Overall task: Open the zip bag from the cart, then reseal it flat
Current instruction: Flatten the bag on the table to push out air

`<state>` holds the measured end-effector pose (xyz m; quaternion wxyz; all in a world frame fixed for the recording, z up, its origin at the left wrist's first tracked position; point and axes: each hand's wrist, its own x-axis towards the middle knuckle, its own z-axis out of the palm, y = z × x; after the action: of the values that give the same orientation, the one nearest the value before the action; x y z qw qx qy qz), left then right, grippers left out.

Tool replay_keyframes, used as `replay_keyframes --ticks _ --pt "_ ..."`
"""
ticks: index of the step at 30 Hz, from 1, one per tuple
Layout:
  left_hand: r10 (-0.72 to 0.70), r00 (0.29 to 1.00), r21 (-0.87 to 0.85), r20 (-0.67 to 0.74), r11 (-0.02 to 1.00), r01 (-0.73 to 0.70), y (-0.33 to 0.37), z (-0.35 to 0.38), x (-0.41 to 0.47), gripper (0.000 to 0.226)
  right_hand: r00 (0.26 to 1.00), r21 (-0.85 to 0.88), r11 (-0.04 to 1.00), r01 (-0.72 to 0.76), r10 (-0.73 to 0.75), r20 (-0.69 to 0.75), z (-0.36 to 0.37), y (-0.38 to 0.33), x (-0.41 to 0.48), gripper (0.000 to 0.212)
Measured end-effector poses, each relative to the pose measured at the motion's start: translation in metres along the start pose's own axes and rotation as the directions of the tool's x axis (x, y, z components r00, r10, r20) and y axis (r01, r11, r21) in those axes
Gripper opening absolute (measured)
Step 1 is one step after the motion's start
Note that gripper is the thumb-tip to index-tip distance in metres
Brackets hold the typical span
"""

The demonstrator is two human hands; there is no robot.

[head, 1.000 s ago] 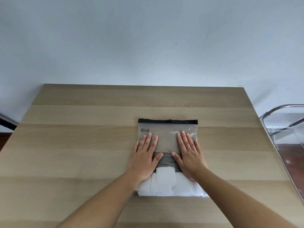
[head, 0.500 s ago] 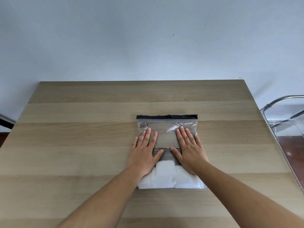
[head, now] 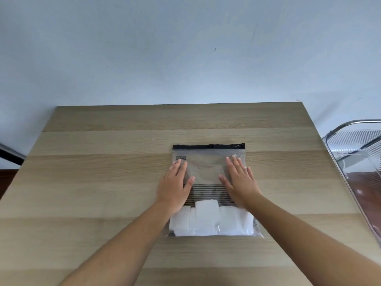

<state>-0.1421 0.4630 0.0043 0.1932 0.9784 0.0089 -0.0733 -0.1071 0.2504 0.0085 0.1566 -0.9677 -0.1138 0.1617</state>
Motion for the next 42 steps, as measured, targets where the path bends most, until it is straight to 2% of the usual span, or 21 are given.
replay_keyframes --ticks 2,4,7,10,17,23,29,35,37,39,40,42 --pt "-0.015 0.997 -0.025 -0.082 1.0 0.013 0.005 -0.005 -0.011 0.06 0.992 0.152 0.988 -0.016 0.035 -0.123 -0.006 -0.012 -0.009 0.068" --pt "0.015 0.994 -0.029 -0.112 0.999 -0.018 0.015 -0.001 -0.028 0.059 0.986 0.177 0.984 0.028 0.002 -0.167 0.0 -0.026 -0.025 0.068" --pt "0.059 0.997 -0.029 -0.049 0.998 -0.06 0.028 0.016 -0.049 0.06 0.991 0.071 0.993 0.098 -0.09 -0.104 0.025 -0.041 -0.044 0.064" --pt "0.043 0.998 0.041 0.034 0.998 -0.045 0.027 0.033 -0.059 0.059 0.994 -0.011 0.994 0.107 -0.107 -0.027 0.048 -0.039 -0.049 0.061" --pt "0.043 0.999 0.162 0.022 0.986 -0.046 0.025 0.044 -0.06 0.062 0.996 -0.103 0.991 0.09 -0.088 0.018 0.06 -0.034 -0.045 0.061" --pt "0.05 0.999 0.143 0.003 0.988 -0.049 0.021 0.043 -0.062 0.066 0.995 -0.138 0.985 0.1 -0.099 0.008 0.056 -0.024 -0.049 0.066" --pt "-0.005 1.0 0.087 -0.002 0.996 0.005 -0.003 0.042 -0.066 0.069 0.999 -0.171 0.984 0.044 -0.049 -0.022 0.047 0.017 -0.058 0.068" --pt "-0.048 0.998 0.153 -0.028 0.987 0.052 -0.037 0.034 -0.07 0.07 0.997 -0.213 0.976 -0.042 0.027 -0.071 0.033 0.06 -0.067 0.066" --pt "-0.046 0.998 0.164 -0.038 0.985 0.052 -0.05 0.024 -0.068 0.072 0.991 -0.133 0.985 -0.112 0.101 -0.085 0.025 0.069 -0.067 0.068" --pt "-0.081 0.994 0.135 -0.077 0.987 0.09 -0.054 0.014 -0.061 0.073 0.968 0.039 0.978 -0.204 0.208 -0.141 0.015 0.067 -0.061 0.075" --pt "-0.093 0.989 0.111 -0.112 0.988 0.105 -0.051 0.009 -0.055 0.072 0.956 0.097 0.971 -0.219 0.233 -0.176 0.01 0.062 -0.055 0.077" --pt "-0.07 0.981 0.064 -0.18 0.994 0.083 -0.032 0.005 -0.038 0.071 0.952 0.106 0.978 -0.178 0.198 -0.234 0.004 0.04 -0.038 0.075"
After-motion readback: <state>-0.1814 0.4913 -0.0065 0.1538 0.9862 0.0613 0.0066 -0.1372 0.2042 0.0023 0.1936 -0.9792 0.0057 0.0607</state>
